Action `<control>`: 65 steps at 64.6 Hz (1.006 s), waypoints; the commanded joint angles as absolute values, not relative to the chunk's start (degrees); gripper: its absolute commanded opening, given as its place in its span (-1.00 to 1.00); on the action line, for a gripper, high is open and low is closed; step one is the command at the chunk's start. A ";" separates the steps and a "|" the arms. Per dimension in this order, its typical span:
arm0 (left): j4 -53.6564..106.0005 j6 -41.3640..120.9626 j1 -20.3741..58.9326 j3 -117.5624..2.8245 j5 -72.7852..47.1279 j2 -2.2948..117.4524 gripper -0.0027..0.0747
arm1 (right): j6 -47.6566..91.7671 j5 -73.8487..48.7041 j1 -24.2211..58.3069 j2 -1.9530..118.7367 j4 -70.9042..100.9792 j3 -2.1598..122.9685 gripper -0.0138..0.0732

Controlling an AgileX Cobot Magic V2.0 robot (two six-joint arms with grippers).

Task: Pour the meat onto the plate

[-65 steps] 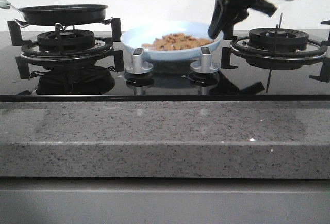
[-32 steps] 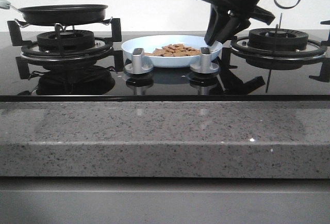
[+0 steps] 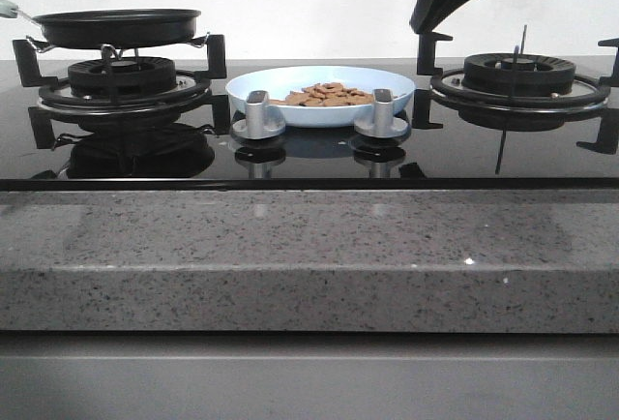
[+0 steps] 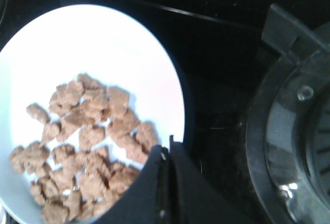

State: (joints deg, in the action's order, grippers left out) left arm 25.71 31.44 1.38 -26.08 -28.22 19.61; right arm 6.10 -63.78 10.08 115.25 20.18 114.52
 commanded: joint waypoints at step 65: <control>27.15 30.76 1.80 -27.80 -23.71 20.04 -0.98 | 13.77 -10.79 9.80 33.35 12.88 28.86 -0.82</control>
